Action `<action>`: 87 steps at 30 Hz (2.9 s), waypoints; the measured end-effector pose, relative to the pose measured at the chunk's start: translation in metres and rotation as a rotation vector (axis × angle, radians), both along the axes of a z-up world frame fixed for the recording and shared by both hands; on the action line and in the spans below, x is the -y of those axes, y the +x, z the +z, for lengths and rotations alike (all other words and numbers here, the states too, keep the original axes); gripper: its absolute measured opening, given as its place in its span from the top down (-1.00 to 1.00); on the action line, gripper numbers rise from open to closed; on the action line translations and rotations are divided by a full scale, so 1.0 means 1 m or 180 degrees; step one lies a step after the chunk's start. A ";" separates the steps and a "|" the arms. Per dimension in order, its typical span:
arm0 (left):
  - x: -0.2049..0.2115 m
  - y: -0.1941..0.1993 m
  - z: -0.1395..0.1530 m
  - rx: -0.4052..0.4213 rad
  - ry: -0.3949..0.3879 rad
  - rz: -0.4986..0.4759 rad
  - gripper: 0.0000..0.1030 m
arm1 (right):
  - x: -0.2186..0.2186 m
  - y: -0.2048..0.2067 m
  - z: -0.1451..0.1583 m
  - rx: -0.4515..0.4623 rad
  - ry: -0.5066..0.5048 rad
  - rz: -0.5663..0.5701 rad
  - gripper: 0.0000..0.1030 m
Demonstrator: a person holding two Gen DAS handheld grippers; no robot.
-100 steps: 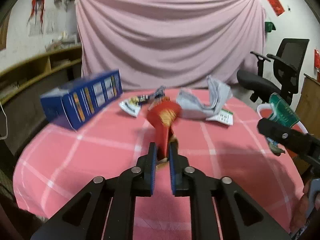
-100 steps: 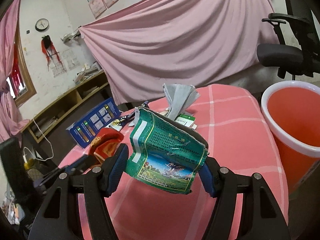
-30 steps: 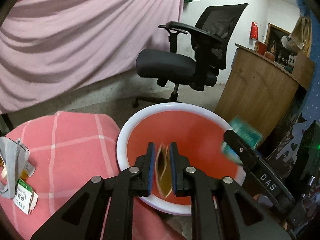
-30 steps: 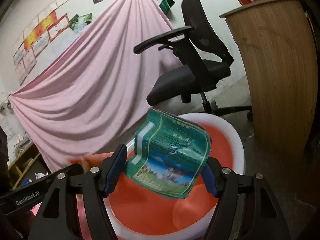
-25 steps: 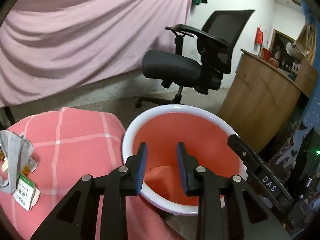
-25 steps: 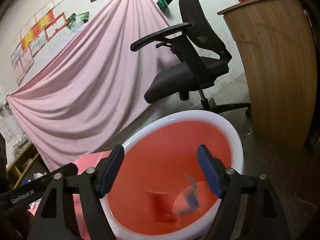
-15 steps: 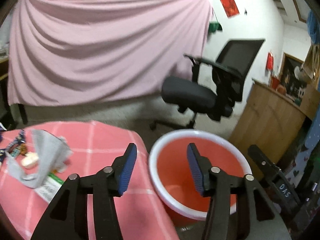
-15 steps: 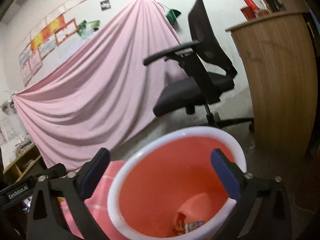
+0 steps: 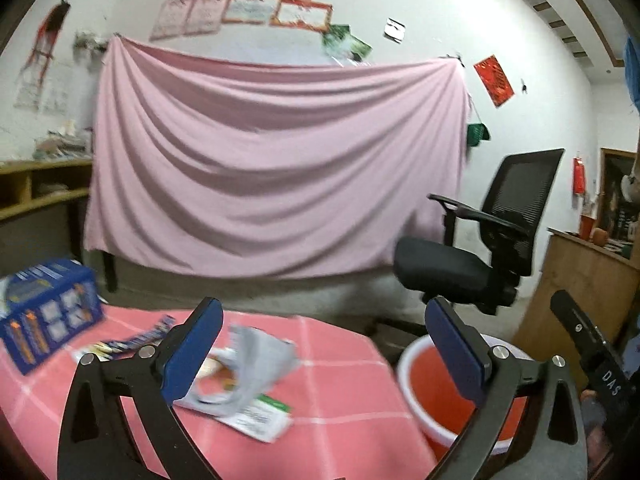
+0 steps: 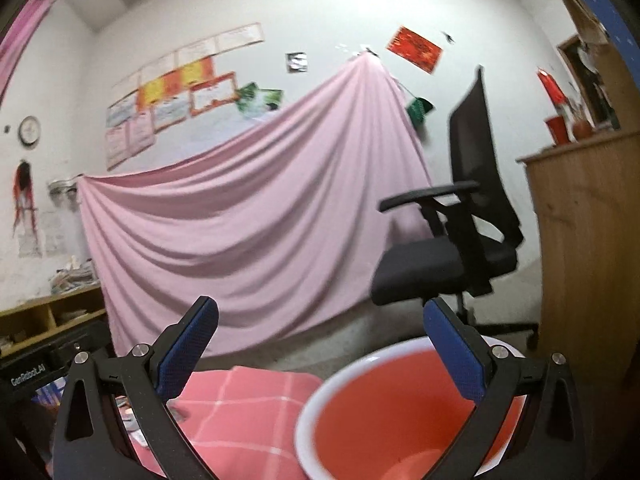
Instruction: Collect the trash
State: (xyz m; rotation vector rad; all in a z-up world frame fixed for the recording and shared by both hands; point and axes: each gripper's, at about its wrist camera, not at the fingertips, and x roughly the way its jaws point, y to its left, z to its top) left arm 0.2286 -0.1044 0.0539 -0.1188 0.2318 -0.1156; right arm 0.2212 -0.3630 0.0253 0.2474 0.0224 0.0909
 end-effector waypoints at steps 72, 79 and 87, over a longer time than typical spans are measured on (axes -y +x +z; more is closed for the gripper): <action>-0.170 0.064 -0.129 -0.2083 0.0543 0.0390 0.85 | -0.189 0.098 -0.073 -0.2396 -0.1187 0.2348 0.01; -0.156 0.021 -0.116 -0.1949 0.0237 0.0466 0.87 | -0.184 0.085 -0.066 -0.2272 -0.1138 0.2345 0.02; -0.137 -0.022 -0.110 -0.1738 0.0088 0.0540 0.87 | -0.166 0.061 -0.046 -0.1869 -0.0920 0.2347 0.02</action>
